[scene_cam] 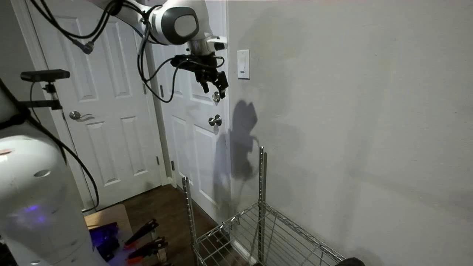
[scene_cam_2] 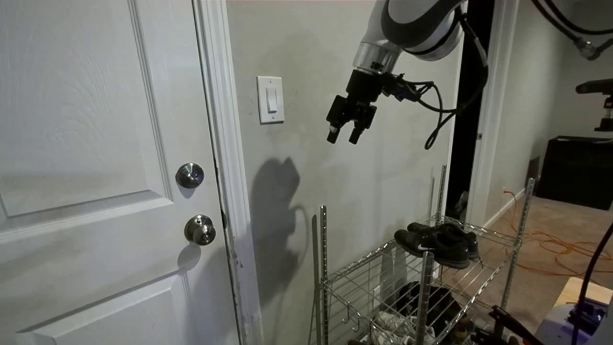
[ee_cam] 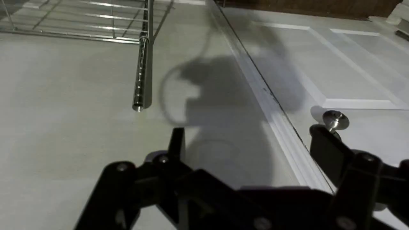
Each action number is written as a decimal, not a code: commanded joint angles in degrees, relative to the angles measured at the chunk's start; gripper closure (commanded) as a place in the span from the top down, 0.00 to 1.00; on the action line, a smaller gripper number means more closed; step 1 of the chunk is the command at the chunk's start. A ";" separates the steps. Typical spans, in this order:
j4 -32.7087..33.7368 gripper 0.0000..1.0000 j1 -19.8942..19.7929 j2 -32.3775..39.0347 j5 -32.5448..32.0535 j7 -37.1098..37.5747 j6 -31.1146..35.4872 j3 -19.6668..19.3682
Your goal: Flip the switch on the wall
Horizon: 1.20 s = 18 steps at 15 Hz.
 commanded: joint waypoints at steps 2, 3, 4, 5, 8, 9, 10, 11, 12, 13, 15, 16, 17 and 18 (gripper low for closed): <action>3.74 1.00 -1.21 2.92 -8.54 0.77 4.90 1.99; 3.99 1.00 -1.43 2.96 -10.78 1.07 5.97 2.24; 4.13 1.00 -1.58 2.81 -12.76 1.11 6.94 2.41; 4.13 1.00 -1.79 2.64 -14.65 1.20 8.00 2.60; 4.00 1.00 -0.90 2.37 -14.39 0.14 7.80 1.73; 4.02 1.00 -0.94 2.35 -15.08 0.12 8.41 1.75; 4.03 1.00 -0.96 2.33 -15.35 0.11 8.60 1.77; 4.03 1.00 -0.97 2.33 -15.51 0.11 8.63 1.77; 4.03 1.00 -0.97 2.32 -15.58 0.11 8.64 1.78; 4.03 1.00 -0.97 2.32 -15.60 0.11 8.64 1.78; 4.03 1.00 -0.98 2.32 -15.61 0.11 8.65 1.78; 4.03 1.00 -0.98 2.32 -15.61 0.11 8.65 1.78; 4.03 1.00 -0.98 2.32 -15.61 0.11 8.65 1.78; 4.04 0.99 -0.98 2.32 -15.61 0.11 8.65 1.79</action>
